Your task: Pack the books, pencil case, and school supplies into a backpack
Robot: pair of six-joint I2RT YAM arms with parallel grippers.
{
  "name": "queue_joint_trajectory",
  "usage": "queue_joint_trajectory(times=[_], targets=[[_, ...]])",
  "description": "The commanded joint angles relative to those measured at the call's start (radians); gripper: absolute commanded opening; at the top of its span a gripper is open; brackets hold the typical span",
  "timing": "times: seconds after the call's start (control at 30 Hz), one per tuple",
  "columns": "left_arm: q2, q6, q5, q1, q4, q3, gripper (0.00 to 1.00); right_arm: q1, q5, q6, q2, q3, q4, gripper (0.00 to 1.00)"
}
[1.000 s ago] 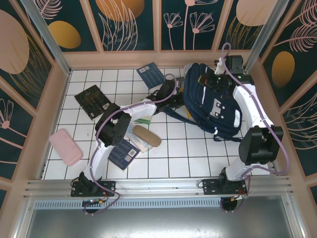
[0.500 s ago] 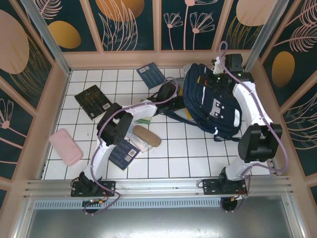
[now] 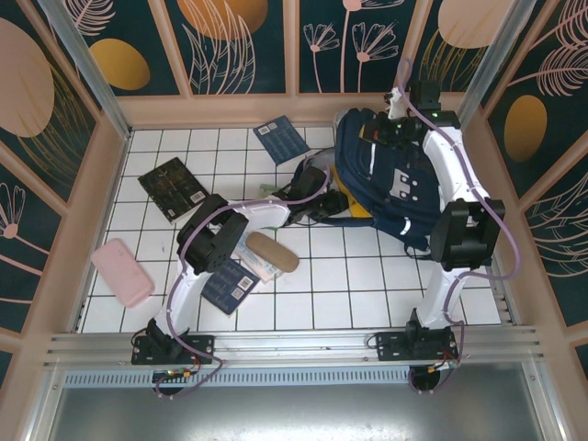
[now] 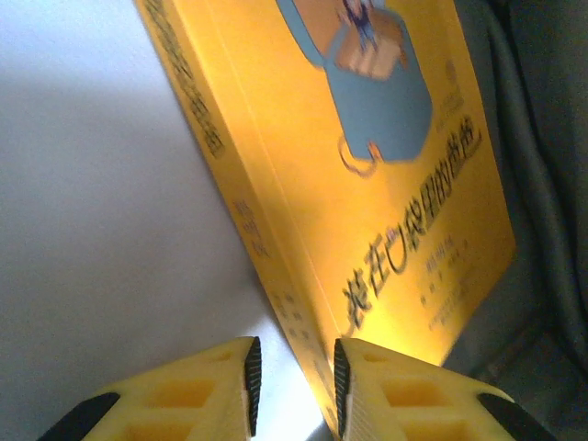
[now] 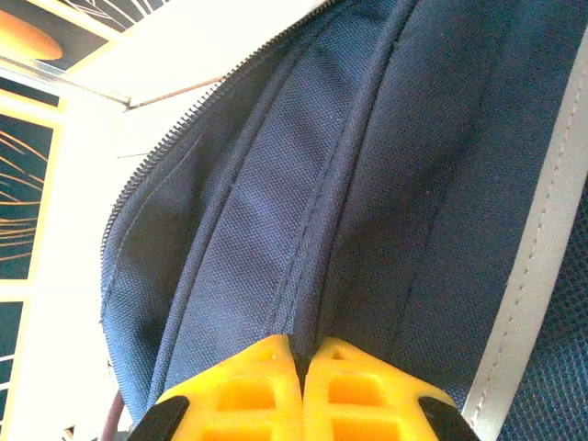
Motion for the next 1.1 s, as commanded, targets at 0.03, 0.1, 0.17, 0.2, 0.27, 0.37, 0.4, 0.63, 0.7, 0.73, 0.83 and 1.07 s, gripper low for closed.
queue_joint_trajectory(times=[0.03,0.1,0.17,0.2,0.27,0.37,0.4,0.63,0.7,0.73,0.83,1.07], targets=[[0.048,-0.073,0.064,-0.064,0.0,0.051,0.3,-0.009,-0.012,-0.054,-0.045,0.019,0.12,0.0],[0.04,-0.096,0.06,-0.075,0.036,0.042,0.3,-0.014,0.001,-0.058,-0.1,-0.043,0.13,0.0],[0.025,-0.098,0.059,-0.082,0.053,0.027,0.3,-0.014,0.03,-0.069,-0.172,-0.127,0.14,0.0],[0.012,-0.096,0.05,-0.082,0.052,0.015,0.31,-0.015,0.056,-0.073,-0.22,-0.178,0.148,0.0],[-0.022,-0.086,0.021,-0.076,0.039,-0.01,0.32,-0.015,0.099,-0.084,-0.306,-0.285,0.158,0.0],[-0.08,-0.057,-0.014,-0.056,-0.003,-0.039,0.36,-0.015,0.182,-0.088,-0.425,-0.454,0.158,0.0],[-0.1,-0.051,-0.024,-0.045,-0.019,-0.052,0.37,-0.016,0.213,-0.083,-0.46,-0.506,0.155,0.0],[-0.121,0.064,-0.031,0.06,-0.127,-0.033,0.37,-0.007,0.413,0.016,-0.587,-0.736,0.158,0.0],[-0.092,0.15,-0.05,0.081,-0.206,0.037,0.36,0.008,0.454,0.027,-0.593,-0.759,0.164,0.01],[-0.077,0.177,-0.064,0.085,-0.238,0.06,0.36,0.016,0.494,0.024,-0.592,-0.76,0.162,0.01],[-0.056,0.173,-0.025,0.088,-0.237,0.035,0.35,0.024,0.555,-0.016,-0.585,-0.765,0.181,0.0],[-0.12,-0.022,0.019,0.083,-0.022,-0.144,0.35,0.024,0.463,-0.106,-0.564,-0.692,0.202,0.0]])
